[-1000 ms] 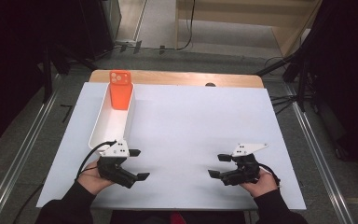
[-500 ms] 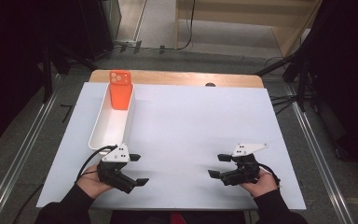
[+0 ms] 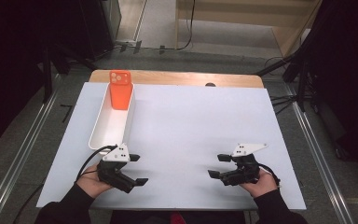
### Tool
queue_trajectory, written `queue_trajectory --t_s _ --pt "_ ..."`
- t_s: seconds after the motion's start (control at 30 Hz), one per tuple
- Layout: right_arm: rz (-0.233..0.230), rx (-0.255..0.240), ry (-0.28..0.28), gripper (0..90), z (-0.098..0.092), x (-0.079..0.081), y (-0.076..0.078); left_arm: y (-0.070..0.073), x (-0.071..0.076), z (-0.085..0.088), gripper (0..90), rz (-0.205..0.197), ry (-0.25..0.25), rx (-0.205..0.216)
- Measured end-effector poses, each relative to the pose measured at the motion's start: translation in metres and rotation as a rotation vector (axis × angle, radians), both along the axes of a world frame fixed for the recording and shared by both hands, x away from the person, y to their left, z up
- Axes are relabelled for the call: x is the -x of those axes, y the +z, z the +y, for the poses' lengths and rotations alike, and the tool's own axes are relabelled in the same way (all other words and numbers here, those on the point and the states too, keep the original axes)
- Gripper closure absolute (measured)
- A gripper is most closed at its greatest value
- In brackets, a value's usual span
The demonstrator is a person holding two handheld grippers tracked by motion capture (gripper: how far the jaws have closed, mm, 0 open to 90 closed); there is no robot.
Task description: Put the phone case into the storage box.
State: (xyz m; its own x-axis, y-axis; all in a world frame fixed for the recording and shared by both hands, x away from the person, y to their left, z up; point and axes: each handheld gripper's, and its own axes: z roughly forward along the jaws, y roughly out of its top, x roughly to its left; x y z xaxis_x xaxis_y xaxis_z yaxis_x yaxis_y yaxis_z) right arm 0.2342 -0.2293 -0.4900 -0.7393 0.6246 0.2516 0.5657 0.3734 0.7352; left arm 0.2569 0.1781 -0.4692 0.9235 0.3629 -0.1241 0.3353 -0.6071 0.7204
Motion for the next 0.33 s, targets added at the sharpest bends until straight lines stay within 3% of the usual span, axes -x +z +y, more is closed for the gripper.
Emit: queue_trajectory --t_s 0.33 --pt "0.004 -0.001 0.003 22.3 0.0003 -0.0001 -0.0001 -0.0005 -0.0005 0.0006 13.5 0.001 0.003 -0.002"
